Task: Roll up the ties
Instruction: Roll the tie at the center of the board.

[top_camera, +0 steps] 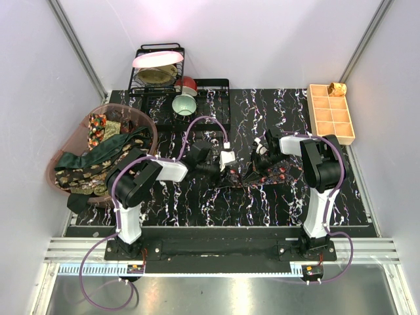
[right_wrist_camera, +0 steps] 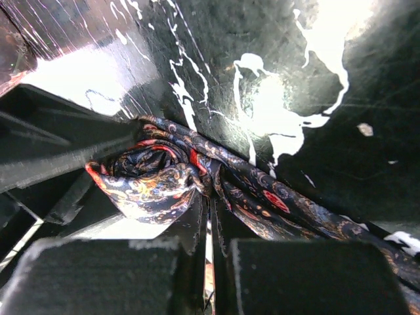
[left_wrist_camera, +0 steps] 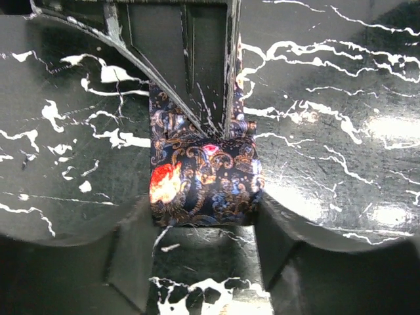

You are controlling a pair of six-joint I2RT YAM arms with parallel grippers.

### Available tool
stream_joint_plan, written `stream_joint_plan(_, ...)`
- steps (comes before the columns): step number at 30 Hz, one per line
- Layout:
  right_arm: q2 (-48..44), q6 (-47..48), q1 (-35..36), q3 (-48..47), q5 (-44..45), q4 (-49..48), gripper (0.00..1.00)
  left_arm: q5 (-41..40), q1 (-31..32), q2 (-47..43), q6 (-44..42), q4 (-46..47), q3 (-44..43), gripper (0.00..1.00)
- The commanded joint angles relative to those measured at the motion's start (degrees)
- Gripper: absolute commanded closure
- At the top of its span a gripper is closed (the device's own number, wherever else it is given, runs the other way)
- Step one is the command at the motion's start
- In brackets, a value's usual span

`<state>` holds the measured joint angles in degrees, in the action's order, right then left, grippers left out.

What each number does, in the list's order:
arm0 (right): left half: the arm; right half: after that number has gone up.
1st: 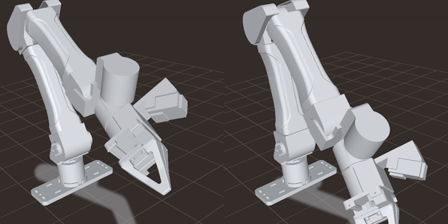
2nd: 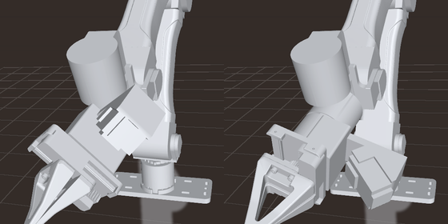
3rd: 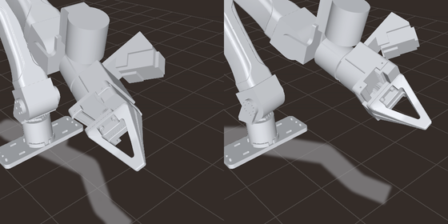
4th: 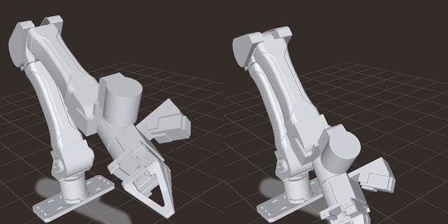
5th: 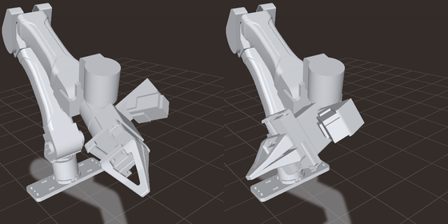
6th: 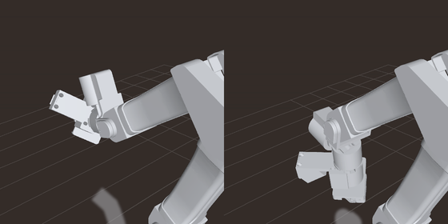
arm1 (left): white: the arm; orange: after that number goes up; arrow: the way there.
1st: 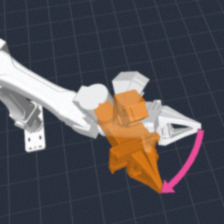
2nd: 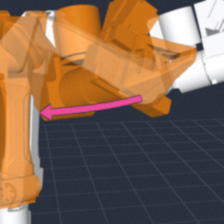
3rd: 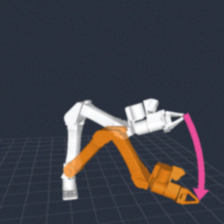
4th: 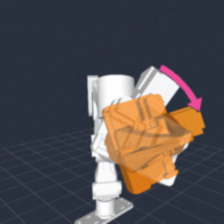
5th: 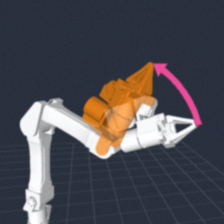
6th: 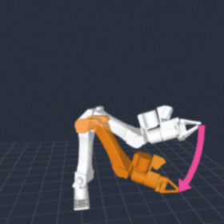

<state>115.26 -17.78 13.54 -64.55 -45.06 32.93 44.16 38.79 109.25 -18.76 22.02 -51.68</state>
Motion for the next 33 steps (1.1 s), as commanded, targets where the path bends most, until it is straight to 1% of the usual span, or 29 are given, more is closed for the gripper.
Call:
stream_joint_plan(1,3.3,2.8,-0.3,0.5,11.8,-0.2,1.00,1.0,0.9,-0.2,-1.4,-0.8,-4.1,0.50)
stream_joint_plan(8,3.7,2.7,-0.4,0.2,11.3,-0.3,1.00,0.0,4.0,1.1,0.9,-5.8,-9.4,0.51)
stream_joint_plan(14,3.3,2.4,-0.4,0.4,11.0,-0.5,1.00,-2.8,5.0,4.9,-0.5,-11.9,-12.8,0.52)
stream_joint_plan(18,3.6,2.3,-0.4,0.3,10.3,-0.8,1.00,-4.2,5.0,6.1,-1.7,-12.9,-12.9,0.48)
stream_joint_plan(22,3.7,2.2,-0.4,0.4,10.0,-1.0,1.00,-5.3,5.3,7.9,-2.1,-15.2,-14.7,0.47)
stream_joint_plan(25,3.7,1.9,-0.4,0.5,9.2,-1.3,1.00,-7.7,6.0,9.1,-3.6,-17.4,-15.9,0.46)
stream_joint_plan(27,3.6,1.8,-0.4,0.6,8.7,-1.5,1.00,-10.3,6.4,10.1,-4.6,-20.3,-17.3,0.50)
stream_joint_plan(28,3.4,1.9,-0.4,0.7,8.3,-1.5,1.00,-11.2,6.7,10.4,-5.0,-21.6,-17.7,0.53)
stream_joint_plan(29,3.2,1.9,-0.3,0.7,7.9,-1.6,1.00,-13.6,6.8,10.9,-6.5,-22.5,-18.2,0.55)
stream_joint_plan(30,3.1,1.6,-0.4,0.7,7.3,-1.7,1.00,-14.5,7.3,11.1,-7.6,-25.7,-18.7,0.57)
stream_joint_plan(32,2.2,1.7,-0.4,0.7,5.9,-2.0,1.00,-18.1,7.9,10.6,-9.9,-27.6,-18.5,0.60)
stream_joint_plan(33,1.8,1.4,-0.4,0.7,5.2,-1.9,1.00,-19.4,8.7,10.7,-10.7,-30.0,-19.0,0.61)
